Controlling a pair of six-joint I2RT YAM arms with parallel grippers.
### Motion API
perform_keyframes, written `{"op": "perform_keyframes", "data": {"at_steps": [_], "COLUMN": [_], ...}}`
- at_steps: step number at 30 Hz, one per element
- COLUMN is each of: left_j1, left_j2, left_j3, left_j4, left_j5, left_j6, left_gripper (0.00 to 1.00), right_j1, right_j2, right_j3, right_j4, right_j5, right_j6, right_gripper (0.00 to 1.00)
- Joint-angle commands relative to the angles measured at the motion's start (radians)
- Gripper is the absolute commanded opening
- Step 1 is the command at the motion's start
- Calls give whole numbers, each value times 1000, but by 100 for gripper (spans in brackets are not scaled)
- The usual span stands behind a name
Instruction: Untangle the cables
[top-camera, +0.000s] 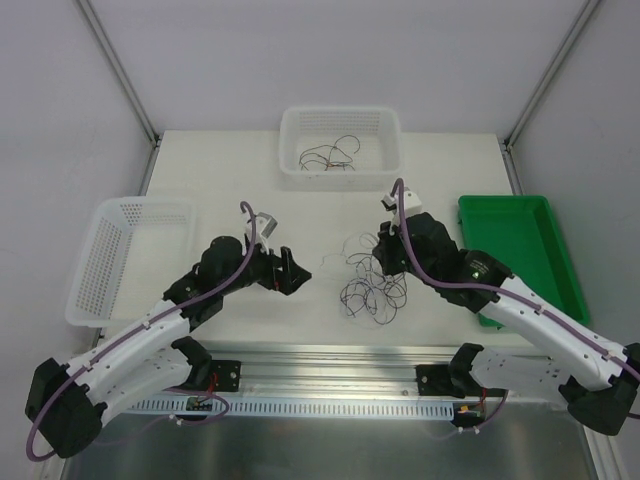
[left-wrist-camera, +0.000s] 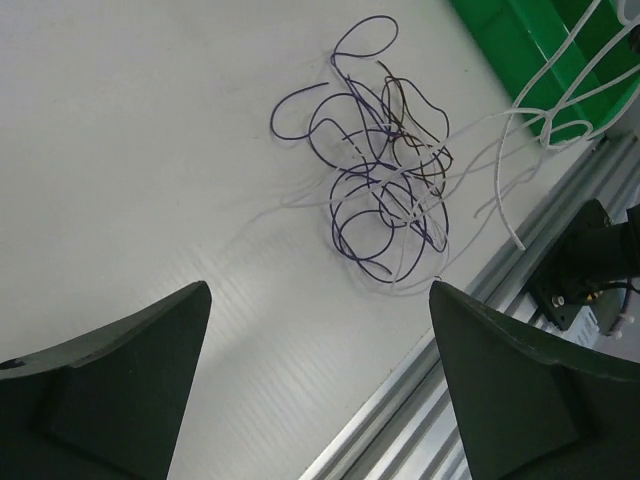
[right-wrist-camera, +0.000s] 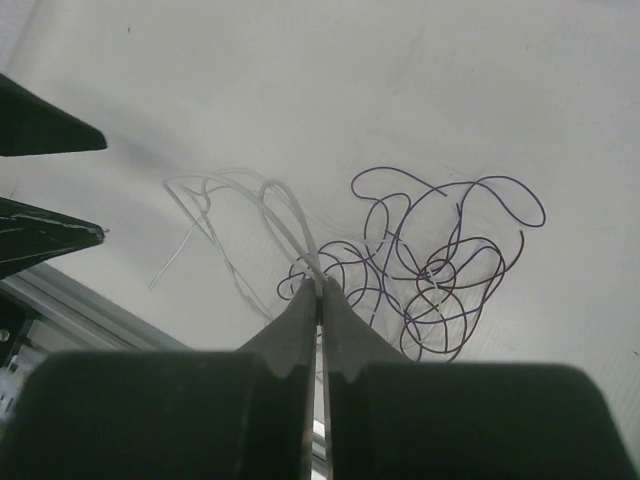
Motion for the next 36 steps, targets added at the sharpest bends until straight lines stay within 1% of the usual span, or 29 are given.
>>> {"op": "perform_keyframes", "data": {"at_steps": [1,2,4,5,7,9,15,17,18,19,22,23,24,26,27,28,29,30,31,32,33,34,35,36], "left_j1": [-25,-27,-39,-47,-61,-68,-88,-94,-99,-101,-104,-104,-104,-104,-104,-102,-102,-102,-101,-98,-95,-91,-85,-82], "left_j2": [58,73,125,145,199,249,352,368,377,381,366,354,314,232,202,173,121,98,79,50,41,32,24,22], "left_j3": [-50,-62,-83,-81,-61,-41,8,19,22,25,26,19,17,28,39,54,95,120,149,213,248,282,349,382], "left_j4": [300,397,459,478,487,496,555,587,595,604,598,586,566,458,417,360,260,202,150,100,3,-55,-100,-164], "left_j5": [135,159,228,238,233,198,209,216,221,224,210,197,171,82,42,-57,-113,-170,-245,-356,-411,-444,-503,-523], "left_j6": [183,201,264,286,345,391,468,475,473,472,450,441,433,433,404,404,404,404,403,401,395,392,389,380], "left_gripper": [92,91,89,88,86,85,78,70,65,48,11,0,0,0,0,0,0,0,0,0,0,0,0,0], "right_j1": [1,1,1,1,1,1,1,0,1,1,0,0,-2,-23,-52,-72,-91,-132,-152,-173,-210,-229,-241,-265], "right_j2": [-29,-31,-33,-31,-33,-34,-46,-52,-55,-57,-60,-62,-63,-77,-83,-91,-109,-117,-124,-138,-144,-148,-152,-151], "right_j3": [13,11,11,13,16,18,5,1,-1,-4,-18,-21,-30,-44,-51,-71,-81,-90,-108,-114,-120,-124,-131,-133], "right_j4": [31,35,41,39,41,45,76,81,82,82,74,67,47,29,9,1,-7,-19,-28,-34,-48,-59,-68,-85], "right_j5": [-78,-88,-101,-104,-114,-139,-177,-177,-177,-176,-147,-128,-86,-29,-16,-10,5,13,20,24,25,28,40,47], "right_j6": [-23,-24,-27,-29,-30,-30,-23,-23,-23,-23,-32,-35,-41,-41,-34,-30,-24,-15,-10,-9,-7,-1,0,0], "right_gripper": [1,1,1,1,1,1,1,1,1,1,1,1,1,1,1,1,1,1,1,1,1,1,1,1]}}
